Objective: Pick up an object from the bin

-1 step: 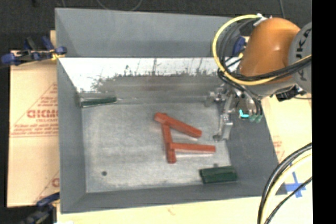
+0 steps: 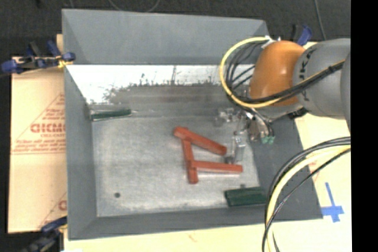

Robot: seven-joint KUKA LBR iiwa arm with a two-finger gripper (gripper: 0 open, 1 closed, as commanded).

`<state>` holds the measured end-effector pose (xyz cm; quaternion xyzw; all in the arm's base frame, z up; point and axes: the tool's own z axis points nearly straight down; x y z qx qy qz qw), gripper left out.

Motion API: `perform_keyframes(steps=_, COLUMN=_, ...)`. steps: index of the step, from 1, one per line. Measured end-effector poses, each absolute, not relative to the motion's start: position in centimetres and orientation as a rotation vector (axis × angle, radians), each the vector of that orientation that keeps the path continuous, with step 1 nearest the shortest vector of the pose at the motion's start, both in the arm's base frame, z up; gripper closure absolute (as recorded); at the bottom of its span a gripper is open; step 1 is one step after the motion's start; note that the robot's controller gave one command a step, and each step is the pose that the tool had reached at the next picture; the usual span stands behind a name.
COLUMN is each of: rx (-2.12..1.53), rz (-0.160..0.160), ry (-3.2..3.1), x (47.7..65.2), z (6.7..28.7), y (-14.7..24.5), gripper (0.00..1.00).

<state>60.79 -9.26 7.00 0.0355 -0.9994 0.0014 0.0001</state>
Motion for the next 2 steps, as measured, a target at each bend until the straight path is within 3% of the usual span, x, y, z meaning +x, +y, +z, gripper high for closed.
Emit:
perform_keyframes(steps=1, rx=0.115, rz=0.007, ry=-3.145, x=60.91, z=7.44, y=-9.29, gripper=1.0)
perform_keyframes(steps=2, rx=0.116, rz=0.007, ry=-3.145, x=60.91, z=7.44, y=-9.29, gripper=1.0)
